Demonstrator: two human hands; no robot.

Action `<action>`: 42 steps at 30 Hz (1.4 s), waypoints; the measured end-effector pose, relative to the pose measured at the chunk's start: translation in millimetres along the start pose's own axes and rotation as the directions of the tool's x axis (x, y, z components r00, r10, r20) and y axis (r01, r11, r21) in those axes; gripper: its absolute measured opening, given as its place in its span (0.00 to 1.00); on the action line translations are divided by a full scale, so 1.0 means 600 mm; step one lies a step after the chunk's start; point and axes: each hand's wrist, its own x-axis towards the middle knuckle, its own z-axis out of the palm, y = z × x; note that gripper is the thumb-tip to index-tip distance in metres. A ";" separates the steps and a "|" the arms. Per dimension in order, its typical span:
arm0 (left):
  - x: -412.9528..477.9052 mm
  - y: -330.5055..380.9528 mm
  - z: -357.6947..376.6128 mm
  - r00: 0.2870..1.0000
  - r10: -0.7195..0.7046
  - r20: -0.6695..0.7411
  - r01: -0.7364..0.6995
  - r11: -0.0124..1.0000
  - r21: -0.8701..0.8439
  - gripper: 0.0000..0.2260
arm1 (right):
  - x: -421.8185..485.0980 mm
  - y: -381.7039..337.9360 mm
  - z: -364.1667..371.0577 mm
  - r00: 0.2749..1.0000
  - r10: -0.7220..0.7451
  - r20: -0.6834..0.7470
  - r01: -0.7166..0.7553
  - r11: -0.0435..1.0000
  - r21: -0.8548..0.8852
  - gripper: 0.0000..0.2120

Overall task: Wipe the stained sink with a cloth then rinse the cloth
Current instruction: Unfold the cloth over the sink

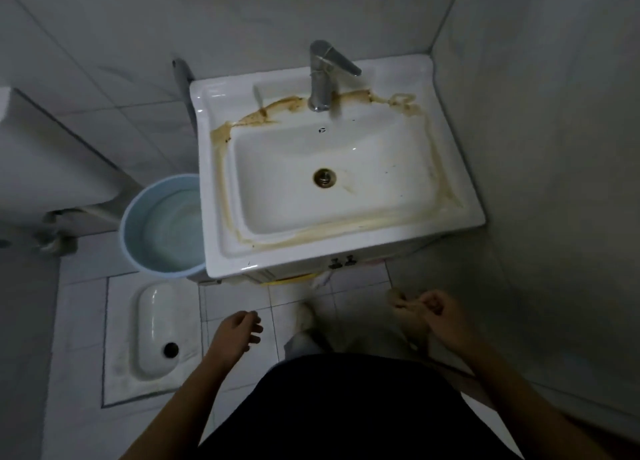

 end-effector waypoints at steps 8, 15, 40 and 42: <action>0.038 0.137 -0.004 0.969 0.197 0.148 -0.222 0.958 0.182 0.12 | 0.036 -0.131 -0.023 0.977 -0.197 0.075 0.204 0.973 -0.103 0.12; 0.000 0.222 -0.019 0.954 0.216 0.209 -0.231 0.972 0.051 0.15 | 0.051 -0.342 -0.027 0.847 -0.380 0.371 0.395 0.918 0.038 0.06; 0.045 0.484 0.058 0.914 0.359 -0.186 -0.402 0.858 -0.318 0.08 | 0.342 -0.424 0.054 0.669 0.059 0.741 -0.400 0.869 0.292 0.16; 0.059 0.485 0.052 0.918 0.342 -0.199 -0.387 0.885 -0.261 0.08 | 0.348 -0.427 0.049 0.755 -0.036 0.655 -0.273 0.891 0.364 0.07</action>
